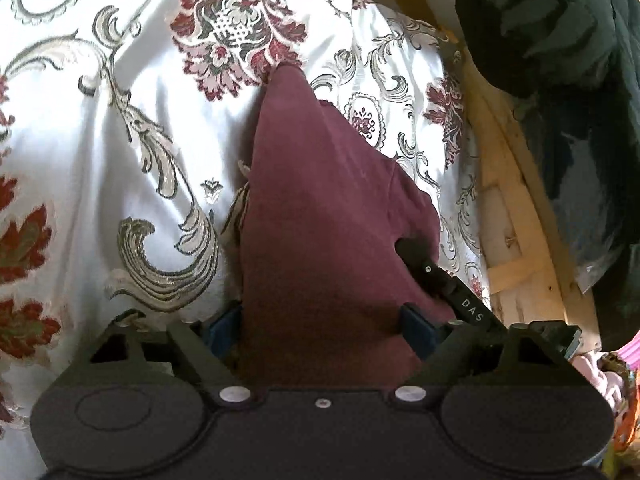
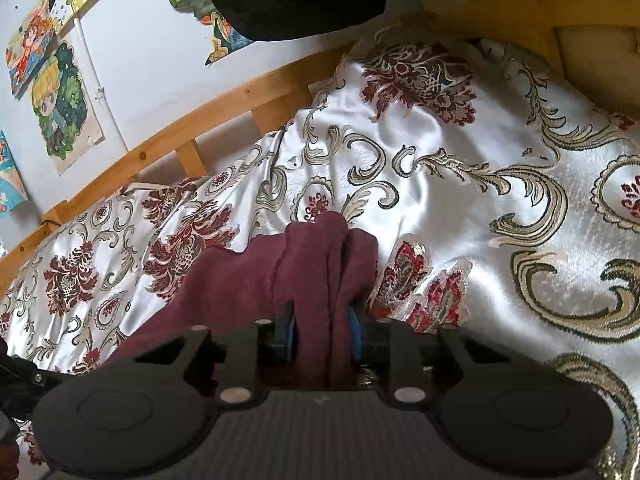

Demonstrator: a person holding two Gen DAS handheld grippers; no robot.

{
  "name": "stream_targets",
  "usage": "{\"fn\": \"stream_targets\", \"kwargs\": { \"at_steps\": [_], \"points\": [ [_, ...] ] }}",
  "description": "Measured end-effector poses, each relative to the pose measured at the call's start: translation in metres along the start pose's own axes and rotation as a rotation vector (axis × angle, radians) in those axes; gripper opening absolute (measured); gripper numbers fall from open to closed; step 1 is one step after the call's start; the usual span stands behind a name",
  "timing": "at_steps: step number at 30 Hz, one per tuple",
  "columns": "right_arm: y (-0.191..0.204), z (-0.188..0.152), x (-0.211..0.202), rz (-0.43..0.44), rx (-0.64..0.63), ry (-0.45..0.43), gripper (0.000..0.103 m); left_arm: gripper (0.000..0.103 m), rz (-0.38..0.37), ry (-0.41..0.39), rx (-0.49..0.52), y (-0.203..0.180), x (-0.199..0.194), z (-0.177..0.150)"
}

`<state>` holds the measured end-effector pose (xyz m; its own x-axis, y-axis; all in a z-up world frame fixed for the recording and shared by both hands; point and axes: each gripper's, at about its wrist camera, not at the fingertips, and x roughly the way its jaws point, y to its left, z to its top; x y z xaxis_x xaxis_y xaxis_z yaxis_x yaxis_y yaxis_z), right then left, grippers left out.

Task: Fold small clothes
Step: 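Pinch the folded maroon sweater with both grippers and lift it slightly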

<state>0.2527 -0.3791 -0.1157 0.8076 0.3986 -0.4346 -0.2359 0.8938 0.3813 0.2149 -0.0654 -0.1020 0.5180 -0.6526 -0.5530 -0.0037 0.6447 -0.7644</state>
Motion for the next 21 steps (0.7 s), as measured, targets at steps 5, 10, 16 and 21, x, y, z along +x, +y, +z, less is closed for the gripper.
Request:
{"fn": "stream_targets", "kwargs": {
  "at_steps": [5, 10, 16, 21],
  "points": [
    [-0.001, -0.001, 0.0, 0.004, 0.009, 0.001, 0.028, 0.077, -0.02, 0.026, -0.079, 0.011, 0.006, 0.0],
    [-0.001, 0.0, -0.001, 0.004, 0.017, 0.002, 0.028, 0.066, 0.027, 0.02, -0.045, 0.004, 0.006, -0.002],
    [0.004, -0.001, -0.006, 0.009, -0.002, -0.015, 0.025, 0.051, 0.047, 0.015, -0.012, -0.008, -0.001, 0.0],
    [0.016, -0.002, -0.012, -0.013, -0.061, -0.025, 0.024, 0.047, 0.092, -0.001, 0.133, -0.033, -0.011, -0.004]
  ]
}}
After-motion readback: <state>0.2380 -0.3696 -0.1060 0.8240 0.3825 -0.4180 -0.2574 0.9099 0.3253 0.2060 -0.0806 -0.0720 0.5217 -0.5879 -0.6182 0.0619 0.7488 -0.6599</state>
